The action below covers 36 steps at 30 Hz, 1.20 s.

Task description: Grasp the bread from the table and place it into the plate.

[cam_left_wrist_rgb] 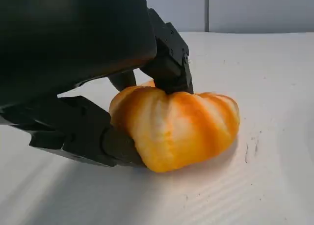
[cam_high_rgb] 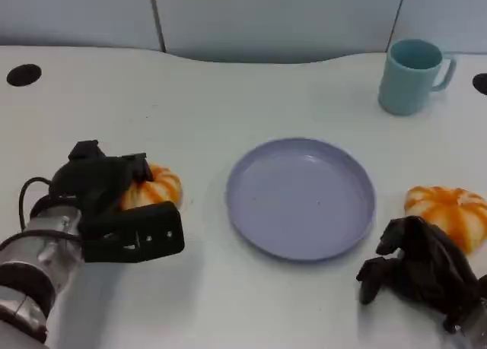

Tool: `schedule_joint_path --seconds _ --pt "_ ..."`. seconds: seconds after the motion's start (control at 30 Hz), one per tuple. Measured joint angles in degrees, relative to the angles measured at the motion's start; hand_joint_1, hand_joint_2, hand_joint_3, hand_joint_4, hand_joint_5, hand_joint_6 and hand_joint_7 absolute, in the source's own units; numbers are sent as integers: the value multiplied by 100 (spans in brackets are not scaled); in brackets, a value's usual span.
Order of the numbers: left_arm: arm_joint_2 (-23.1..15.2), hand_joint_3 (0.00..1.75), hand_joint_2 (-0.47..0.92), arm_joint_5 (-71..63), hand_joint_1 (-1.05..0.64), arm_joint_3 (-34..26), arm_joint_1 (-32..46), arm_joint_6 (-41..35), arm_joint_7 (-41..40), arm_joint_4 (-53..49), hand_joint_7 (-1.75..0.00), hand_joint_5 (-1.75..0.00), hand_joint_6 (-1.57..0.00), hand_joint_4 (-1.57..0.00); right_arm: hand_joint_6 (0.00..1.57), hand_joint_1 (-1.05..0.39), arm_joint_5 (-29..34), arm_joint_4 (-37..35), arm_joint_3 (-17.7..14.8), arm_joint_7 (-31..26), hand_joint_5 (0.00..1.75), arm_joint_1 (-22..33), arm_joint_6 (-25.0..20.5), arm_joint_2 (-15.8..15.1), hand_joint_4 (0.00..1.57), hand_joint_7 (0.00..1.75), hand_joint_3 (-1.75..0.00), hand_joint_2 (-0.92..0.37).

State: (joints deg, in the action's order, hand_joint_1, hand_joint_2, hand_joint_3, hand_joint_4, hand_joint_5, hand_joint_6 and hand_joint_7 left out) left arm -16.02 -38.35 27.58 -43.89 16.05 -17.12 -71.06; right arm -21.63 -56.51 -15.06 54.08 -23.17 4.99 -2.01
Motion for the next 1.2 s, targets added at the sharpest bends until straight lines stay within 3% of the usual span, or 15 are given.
schedule_joint_path --seconds 0.13,0.43,0.47,0.5,0.63,1.07,1.2 --pt "1 44 92 82 -16 -38 36 119 -257 -34 -175 -175 -57 -76 157 -54 0 -2 -1 42 64 0 7 -1 157 42 -25 -92" --pt "-2 53 91 247 -15 -268 75 285 -505 -42 -175 -175 -59 -76 157 -54 -1 22 1 36 65 0 -17 -2 157 43 -24 -92" --pt "-2 75 80 251 -15 -270 75 291 -509 -42 -175 -175 -60 -77 157 -55 -1 22 1 36 66 0 -23 -2 157 44 -24 -92" --pt "-2 86 75 273 -16 -288 75 325 -510 -33 -175 -175 -61 -77 157 -55 1 28 2 29 66 2 -25 -2 157 45 -24 -92" --pt "8 109 62 334 -18 -406 -2 682 -536 186 -175 -175 -66 -82 157 -56 8 47 16 -18 68 2 -18 -11 157 46 -24 -92" --pt "507 116 59 298 -24 -279 -692 1356 -425 515 -175 -175 -74 -91 157 -54 0 24 65 38 64 5 4 -122 157 41 -24 -92" --pt "625 128 53 290 -25 -160 -876 1502 -202 531 -175 -175 -78 -95 157 -55 -3 -7 41 101 65 2 -6 -144 157 42 -22 -92"
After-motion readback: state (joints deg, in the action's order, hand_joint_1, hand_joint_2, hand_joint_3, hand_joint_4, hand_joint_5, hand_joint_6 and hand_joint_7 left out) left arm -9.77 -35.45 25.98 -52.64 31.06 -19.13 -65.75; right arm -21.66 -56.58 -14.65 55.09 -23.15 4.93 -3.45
